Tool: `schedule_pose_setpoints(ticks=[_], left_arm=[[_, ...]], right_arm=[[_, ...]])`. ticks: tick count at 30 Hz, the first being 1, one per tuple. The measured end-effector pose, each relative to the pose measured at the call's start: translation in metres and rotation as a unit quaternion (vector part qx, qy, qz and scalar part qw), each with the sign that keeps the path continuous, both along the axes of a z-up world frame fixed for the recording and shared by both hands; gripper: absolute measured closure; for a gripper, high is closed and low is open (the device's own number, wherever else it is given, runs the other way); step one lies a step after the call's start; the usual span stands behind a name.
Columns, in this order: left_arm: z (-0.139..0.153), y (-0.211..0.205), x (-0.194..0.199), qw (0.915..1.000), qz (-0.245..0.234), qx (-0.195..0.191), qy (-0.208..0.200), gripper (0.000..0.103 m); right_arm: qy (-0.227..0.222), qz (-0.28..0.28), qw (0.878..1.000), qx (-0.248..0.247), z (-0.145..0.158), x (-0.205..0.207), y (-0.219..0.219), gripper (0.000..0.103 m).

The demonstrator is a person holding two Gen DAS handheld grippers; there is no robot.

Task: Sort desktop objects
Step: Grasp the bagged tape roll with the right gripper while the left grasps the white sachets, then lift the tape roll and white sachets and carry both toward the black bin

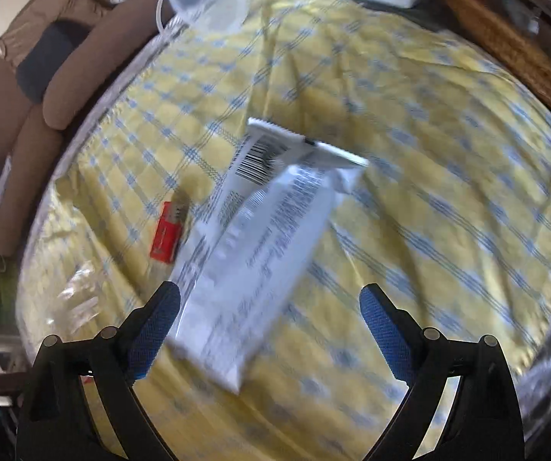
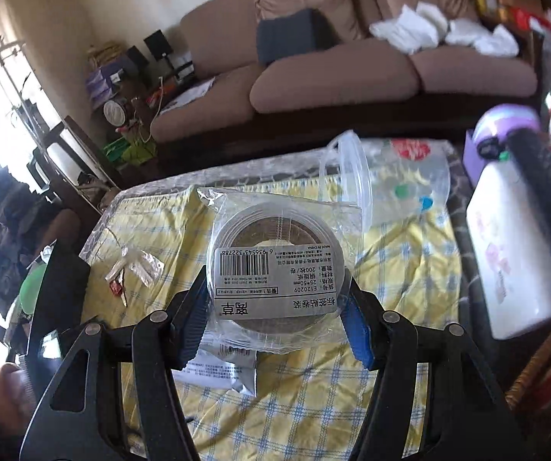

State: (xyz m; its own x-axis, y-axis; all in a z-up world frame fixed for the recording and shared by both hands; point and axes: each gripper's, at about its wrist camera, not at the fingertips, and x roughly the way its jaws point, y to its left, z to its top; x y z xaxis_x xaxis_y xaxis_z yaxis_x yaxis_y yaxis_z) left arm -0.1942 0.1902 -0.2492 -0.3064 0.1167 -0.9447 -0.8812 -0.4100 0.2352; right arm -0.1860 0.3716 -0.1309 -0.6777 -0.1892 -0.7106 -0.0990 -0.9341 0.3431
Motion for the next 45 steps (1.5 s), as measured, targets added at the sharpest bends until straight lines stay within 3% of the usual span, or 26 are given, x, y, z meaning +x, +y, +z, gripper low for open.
schedule_pose_setpoints(ticks=[5,9,13,22,26,31,33,34,35,37,42,45], left_arm=[[-0.016,0.005,-0.008,0.9997,-0.017,0.016,-0.007,0.002],[-0.018,0.006,-0.012,0.9995,-0.018,0.021,-0.016,0.0],[-0.02,0.007,-0.021,0.9987,-0.031,0.024,-0.032,0.0],[-0.026,0.009,-0.037,0.9921,-0.073,0.021,-0.099,0.0],[-0.027,0.006,-0.042,0.9882,-0.084,0.038,-0.122,0.0],[-0.025,-0.004,-0.037,0.9858,-0.105,0.072,-0.11,0.0],[-0.024,-0.005,-0.034,0.987,-0.1,0.069,-0.105,0.001],[-0.023,-0.005,-0.032,0.9877,-0.096,0.066,-0.104,0.006],[-0.019,-0.004,-0.029,0.9887,-0.09,0.065,-0.101,0.019],[-0.011,-0.006,-0.021,0.9903,-0.083,0.067,-0.09,0.028],[0.004,-0.022,0.022,0.9909,-0.084,0.092,-0.052,0.029],[0.024,-0.042,0.039,0.9887,-0.071,0.128,-0.033,0.03]], right_arm=[[0.0,0.0,1.0,-0.028,-0.011,-0.004,0.012,0.044],[-0.013,-0.012,1.0,0.01,-0.008,-0.002,0.008,0.044],[0.004,0.001,1.0,-0.018,-0.004,0.002,0.009,0.044],[-0.011,-0.008,1.0,-0.019,-0.013,0.001,0.011,0.044],[-0.027,-0.018,0.999,-0.013,-0.02,-0.002,0.016,0.044],[-0.03,-0.02,0.999,-0.005,-0.02,-0.003,0.015,0.044],[-0.03,-0.021,0.999,0.003,-0.02,-0.005,0.013,0.044],[-0.034,-0.021,0.999,0.009,-0.021,-0.007,0.011,0.044],[-0.039,-0.021,0.999,0.015,-0.022,-0.008,0.009,0.044],[-0.041,-0.017,0.999,0.024,-0.021,-0.009,0.006,0.044],[-0.025,-0.011,0.999,0.026,-0.011,-0.006,0.002,0.044],[-0.017,-0.006,1.0,0.022,-0.007,-0.004,0.0,0.044]])
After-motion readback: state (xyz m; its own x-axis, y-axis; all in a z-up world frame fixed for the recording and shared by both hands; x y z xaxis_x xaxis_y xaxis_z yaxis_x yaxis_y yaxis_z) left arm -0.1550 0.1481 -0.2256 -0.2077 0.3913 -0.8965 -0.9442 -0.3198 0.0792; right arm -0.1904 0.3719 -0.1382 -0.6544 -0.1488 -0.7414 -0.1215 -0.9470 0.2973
